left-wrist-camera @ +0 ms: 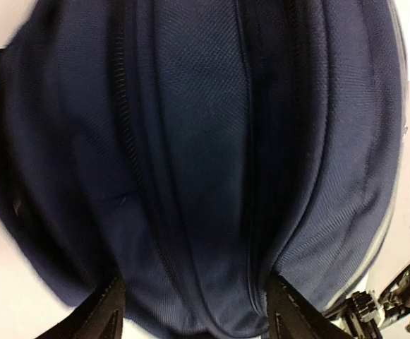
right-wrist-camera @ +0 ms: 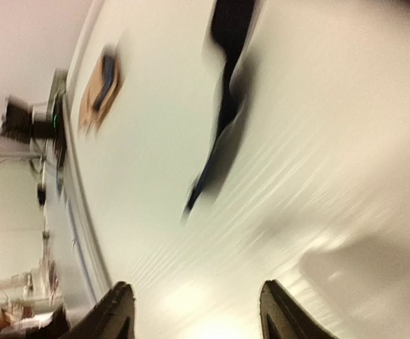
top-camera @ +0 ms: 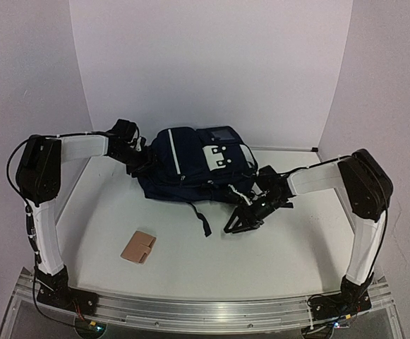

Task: Pack the student bag
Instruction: Adjust the student bag at the center of the board.

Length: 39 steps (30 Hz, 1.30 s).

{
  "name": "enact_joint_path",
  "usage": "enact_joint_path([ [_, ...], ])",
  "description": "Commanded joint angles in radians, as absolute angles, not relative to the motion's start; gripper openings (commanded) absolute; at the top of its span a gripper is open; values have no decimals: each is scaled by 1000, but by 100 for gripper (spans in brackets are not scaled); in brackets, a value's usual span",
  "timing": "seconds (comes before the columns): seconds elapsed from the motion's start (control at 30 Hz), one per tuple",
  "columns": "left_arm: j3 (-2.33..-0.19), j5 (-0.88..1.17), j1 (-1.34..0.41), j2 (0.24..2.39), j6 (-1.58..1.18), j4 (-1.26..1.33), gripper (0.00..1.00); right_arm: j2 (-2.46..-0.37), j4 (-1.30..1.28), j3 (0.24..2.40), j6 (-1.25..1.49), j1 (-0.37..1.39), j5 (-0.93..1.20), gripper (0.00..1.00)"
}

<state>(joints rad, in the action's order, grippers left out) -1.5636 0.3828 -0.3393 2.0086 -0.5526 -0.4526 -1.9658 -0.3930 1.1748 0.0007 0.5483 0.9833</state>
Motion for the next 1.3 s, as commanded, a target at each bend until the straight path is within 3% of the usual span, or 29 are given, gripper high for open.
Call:
enact_joint_path([
  [0.0, -1720, 361, -328, 1927, -526, -669, 74, -1799, -686, 1411, -96, 342, 959, 80],
  [0.13, -1687, 434, -328, 1826, -592, -657, 79, -1842, -723, 1636, -58, 240, 834, 95],
  [0.2, -1631, 482, -330, 1798, -650, -597, 88, -1910, -719, 1738, -13, 216, 810, 98],
  [0.47, -1515, 368, -325, 1772, -653, -522, 93, -2184, -602, 1993, 22, 210, 789, 98],
  [0.67, -1602, 331, -326, 1860, -676, -555, 94, -2409, -499, 2124, 15, 210, 616, 98],
  [0.8, -1681, 327, -325, 1915, -682, -574, 94, -2481, -496, 2130, -36, 211, 690, 97],
  [0.87, -1721, 341, -325, 1946, -681, -580, 94, -2487, -496, 2107, -27, 210, 778, 84],
  [1.07, -1775, 366, -325, 1983, -681, -579, 90, -2373, -497, 1945, 58, 211, 999, 13],
  [1.1, -1775, 365, -326, 1973, -680, -579, 90, -2338, -497, 1879, 73, 212, 1012, 6],
  [1.17, -1768, 363, -325, 1948, -669, -582, 90, -2248, -496, 1756, 105, 211, 1028, 0],
  [1.27, -1727, 369, -327, 1899, -653, -602, 90, -2086, -482, 1529, 169, 218, 1035, 0],
])
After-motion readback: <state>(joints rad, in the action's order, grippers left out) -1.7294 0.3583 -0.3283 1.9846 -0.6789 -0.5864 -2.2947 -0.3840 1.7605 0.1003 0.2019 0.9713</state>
